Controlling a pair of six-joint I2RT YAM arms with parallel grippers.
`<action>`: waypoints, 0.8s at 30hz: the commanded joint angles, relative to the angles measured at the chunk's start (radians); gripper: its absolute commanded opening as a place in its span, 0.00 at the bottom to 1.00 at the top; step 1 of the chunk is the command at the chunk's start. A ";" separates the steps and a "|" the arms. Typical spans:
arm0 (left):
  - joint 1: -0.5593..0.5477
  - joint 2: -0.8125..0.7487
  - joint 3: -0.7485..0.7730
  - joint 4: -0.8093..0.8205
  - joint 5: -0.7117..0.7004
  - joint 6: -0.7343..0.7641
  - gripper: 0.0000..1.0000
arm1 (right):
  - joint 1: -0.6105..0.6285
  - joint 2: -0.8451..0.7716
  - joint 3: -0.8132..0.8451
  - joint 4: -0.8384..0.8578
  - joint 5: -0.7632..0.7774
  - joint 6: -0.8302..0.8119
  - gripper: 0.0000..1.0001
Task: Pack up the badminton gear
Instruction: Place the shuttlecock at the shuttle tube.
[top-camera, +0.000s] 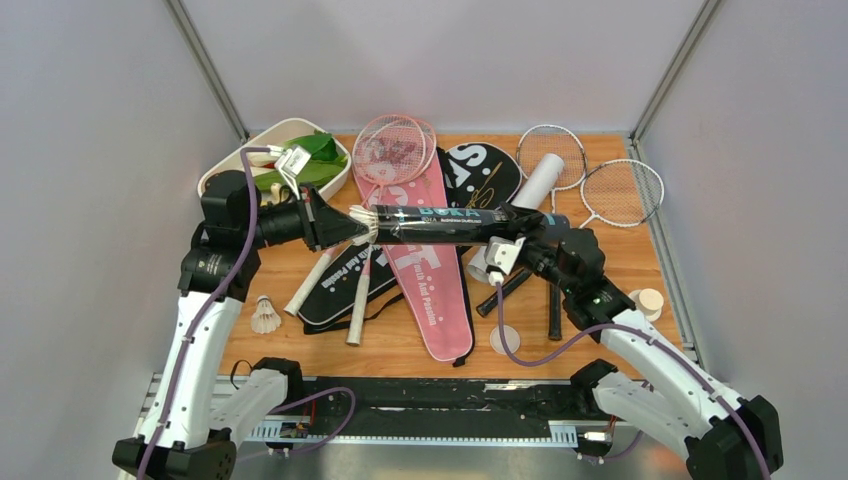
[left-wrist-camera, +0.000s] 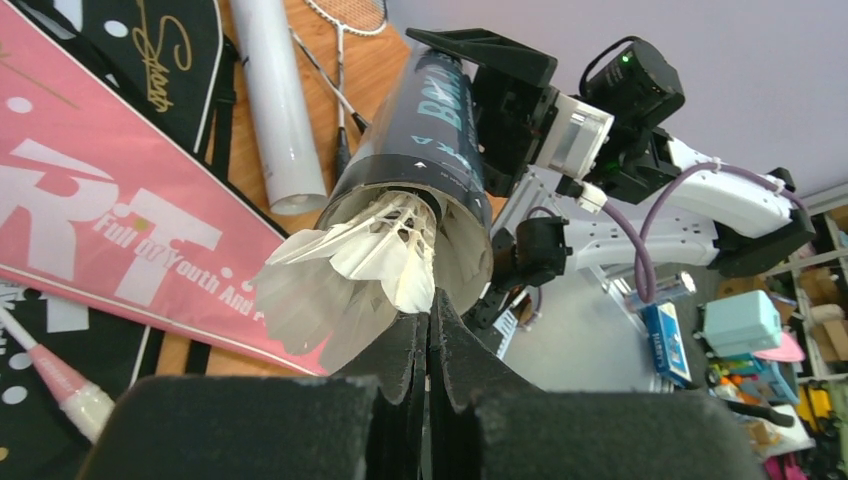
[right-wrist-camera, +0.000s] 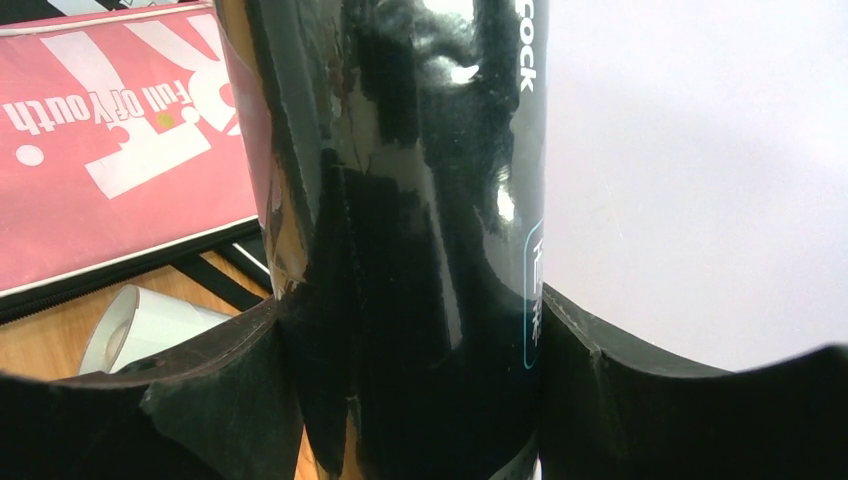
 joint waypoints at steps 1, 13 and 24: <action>-0.008 -0.020 -0.013 0.137 0.056 -0.088 0.00 | 0.006 0.010 0.029 0.112 -0.052 0.013 0.19; -0.050 0.030 -0.036 0.227 0.052 -0.149 0.00 | 0.034 0.034 0.021 0.120 -0.050 -0.026 0.18; -0.095 0.038 -0.084 0.325 0.021 -0.266 0.07 | 0.040 0.054 0.019 0.177 -0.087 0.022 0.17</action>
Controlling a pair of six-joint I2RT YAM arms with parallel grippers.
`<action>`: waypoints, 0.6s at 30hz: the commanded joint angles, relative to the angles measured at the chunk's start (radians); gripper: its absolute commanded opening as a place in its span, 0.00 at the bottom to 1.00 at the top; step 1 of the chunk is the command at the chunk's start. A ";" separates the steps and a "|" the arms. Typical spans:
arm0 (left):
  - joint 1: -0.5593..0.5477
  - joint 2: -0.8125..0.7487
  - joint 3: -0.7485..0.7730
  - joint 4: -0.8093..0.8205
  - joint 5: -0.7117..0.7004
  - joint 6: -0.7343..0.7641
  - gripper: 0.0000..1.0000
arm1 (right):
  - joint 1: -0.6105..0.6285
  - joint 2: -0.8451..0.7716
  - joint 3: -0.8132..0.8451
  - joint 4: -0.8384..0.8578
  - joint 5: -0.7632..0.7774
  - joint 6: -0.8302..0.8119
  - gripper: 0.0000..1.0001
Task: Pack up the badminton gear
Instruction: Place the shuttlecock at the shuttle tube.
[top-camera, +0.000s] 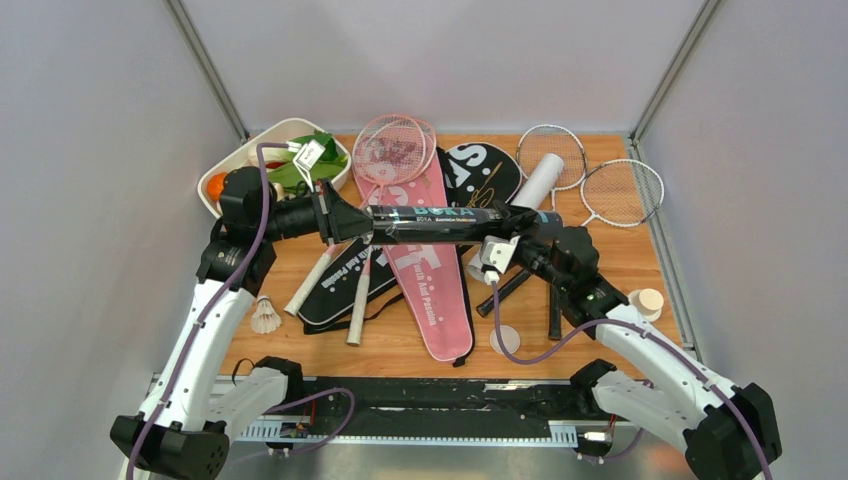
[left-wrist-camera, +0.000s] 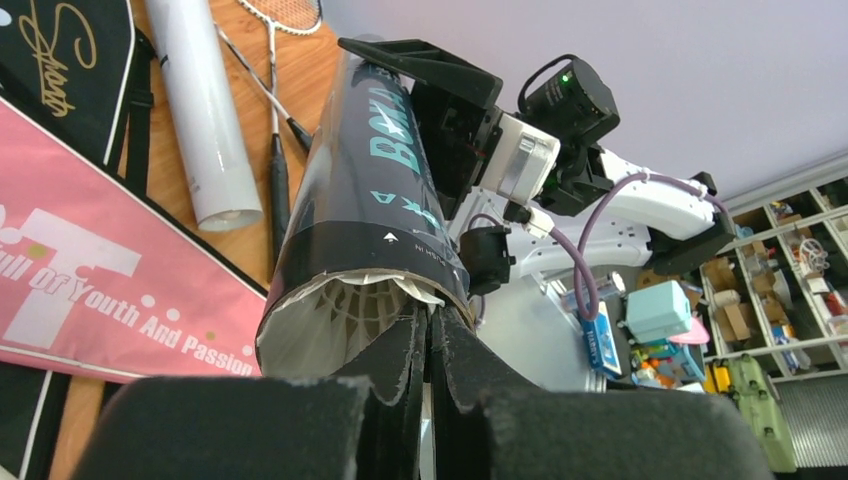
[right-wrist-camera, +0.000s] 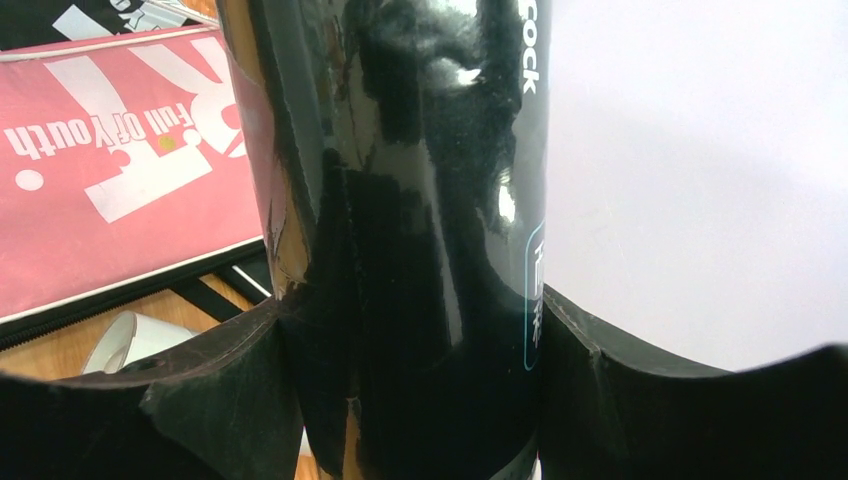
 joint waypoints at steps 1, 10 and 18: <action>-0.009 -0.009 -0.002 0.071 -0.017 -0.053 0.08 | 0.020 0.002 0.017 0.123 -0.082 0.025 0.17; -0.009 0.000 0.063 -0.056 -0.109 0.009 0.42 | 0.022 0.010 0.003 0.156 -0.070 0.048 0.17; -0.009 0.024 0.300 -0.441 -0.319 0.206 0.58 | 0.020 0.045 -0.006 0.184 -0.079 0.070 0.17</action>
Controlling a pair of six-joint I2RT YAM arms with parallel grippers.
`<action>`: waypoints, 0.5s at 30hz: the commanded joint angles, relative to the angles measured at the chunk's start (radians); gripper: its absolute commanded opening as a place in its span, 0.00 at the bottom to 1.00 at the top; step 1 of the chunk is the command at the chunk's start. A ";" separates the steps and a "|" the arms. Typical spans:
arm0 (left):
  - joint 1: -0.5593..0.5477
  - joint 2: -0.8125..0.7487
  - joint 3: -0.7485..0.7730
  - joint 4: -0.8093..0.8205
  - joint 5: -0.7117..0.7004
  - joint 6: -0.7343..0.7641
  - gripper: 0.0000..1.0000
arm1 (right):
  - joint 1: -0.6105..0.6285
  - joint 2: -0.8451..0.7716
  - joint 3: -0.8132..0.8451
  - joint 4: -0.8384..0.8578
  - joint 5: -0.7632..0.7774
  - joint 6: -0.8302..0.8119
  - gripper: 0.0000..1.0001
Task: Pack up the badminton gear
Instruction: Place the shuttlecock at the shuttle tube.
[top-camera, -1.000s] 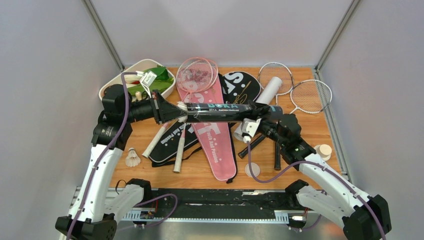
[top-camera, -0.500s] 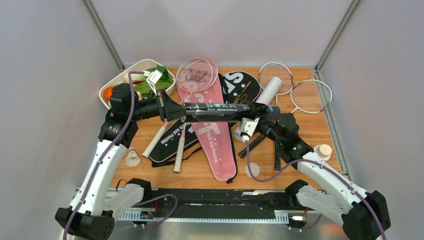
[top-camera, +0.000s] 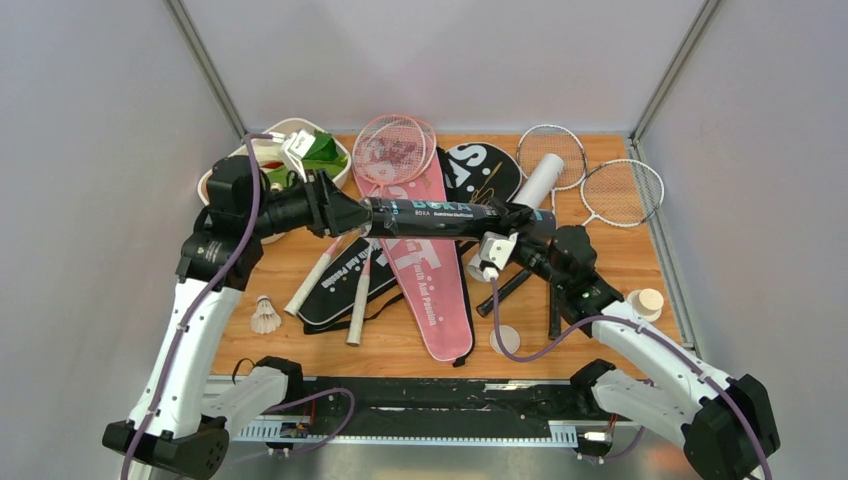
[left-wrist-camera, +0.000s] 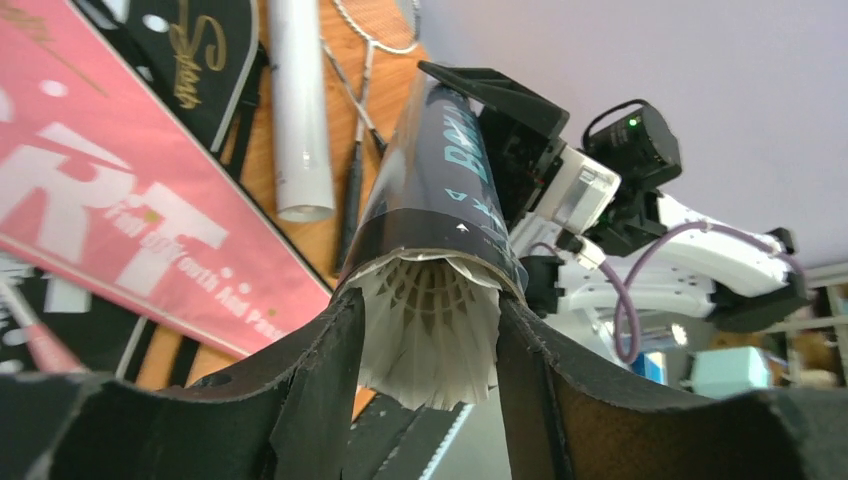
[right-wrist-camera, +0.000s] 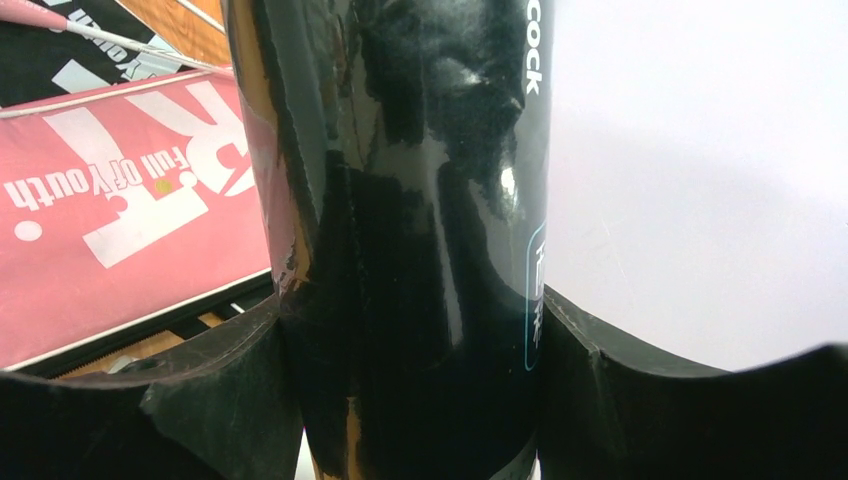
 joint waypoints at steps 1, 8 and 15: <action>-0.002 0.003 0.152 -0.212 -0.159 0.153 0.58 | 0.010 0.014 -0.005 0.101 -0.062 0.018 0.17; -0.001 -0.009 0.210 -0.242 -0.213 0.142 0.57 | 0.010 0.022 -0.002 0.106 -0.072 0.036 0.17; -0.002 -0.042 0.215 -0.215 -0.277 0.099 0.29 | 0.010 0.015 0.005 0.090 -0.075 0.046 0.17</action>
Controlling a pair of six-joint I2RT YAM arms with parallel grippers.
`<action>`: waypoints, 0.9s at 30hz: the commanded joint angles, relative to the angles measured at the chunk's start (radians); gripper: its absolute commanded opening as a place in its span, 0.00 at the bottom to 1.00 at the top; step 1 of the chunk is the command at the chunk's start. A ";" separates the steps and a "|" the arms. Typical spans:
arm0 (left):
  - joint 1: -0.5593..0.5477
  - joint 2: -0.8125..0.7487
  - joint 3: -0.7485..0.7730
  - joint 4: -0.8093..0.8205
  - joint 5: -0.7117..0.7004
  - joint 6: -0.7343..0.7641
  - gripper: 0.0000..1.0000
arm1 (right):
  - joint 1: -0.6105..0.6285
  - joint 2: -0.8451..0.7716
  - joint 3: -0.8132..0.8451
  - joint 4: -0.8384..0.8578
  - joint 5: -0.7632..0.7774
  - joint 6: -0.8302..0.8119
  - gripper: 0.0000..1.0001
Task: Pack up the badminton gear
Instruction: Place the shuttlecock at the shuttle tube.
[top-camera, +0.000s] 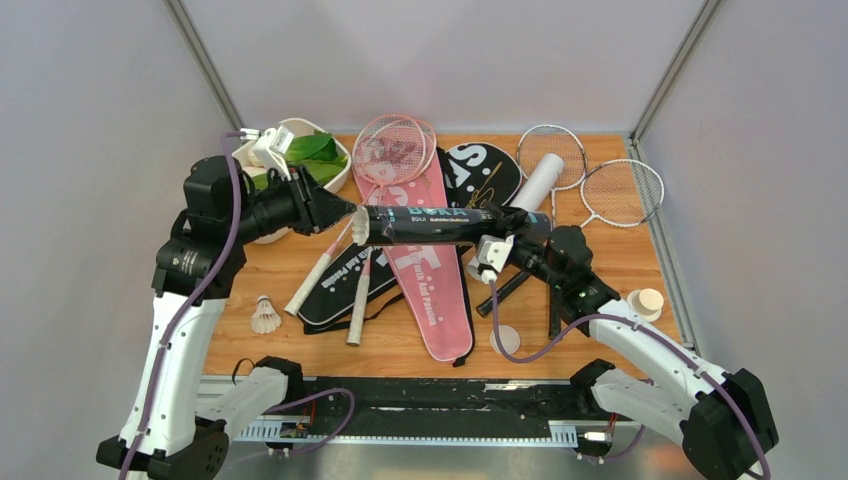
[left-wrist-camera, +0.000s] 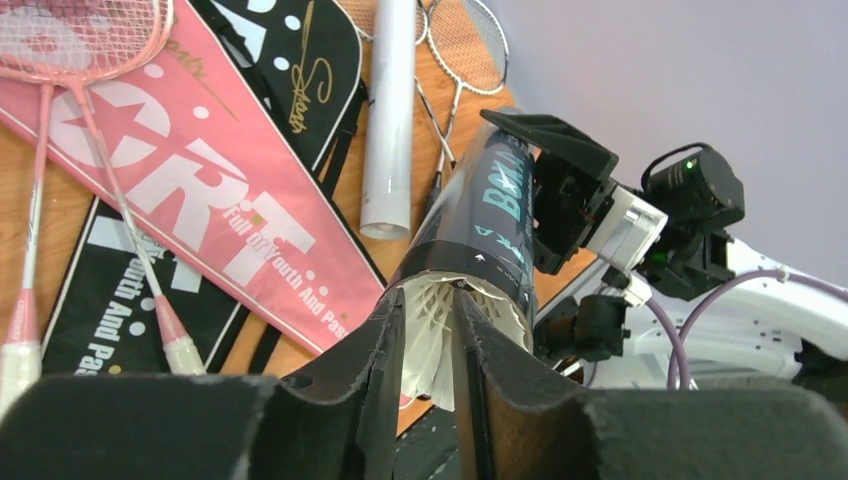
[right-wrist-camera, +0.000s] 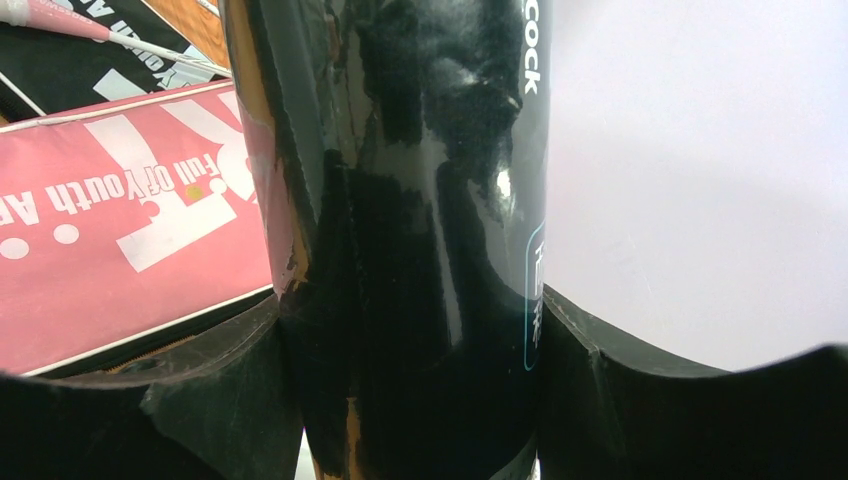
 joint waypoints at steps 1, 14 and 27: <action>-0.002 -0.037 0.022 0.015 -0.046 -0.023 0.26 | 0.006 -0.014 0.017 0.061 -0.040 0.031 0.17; -0.024 -0.052 -0.280 0.370 0.130 -0.247 0.00 | 0.007 0.015 0.030 0.087 -0.066 0.069 0.16; -0.026 0.023 -0.061 0.140 -0.115 -0.105 0.31 | 0.012 0.073 0.003 0.163 -0.018 0.091 0.14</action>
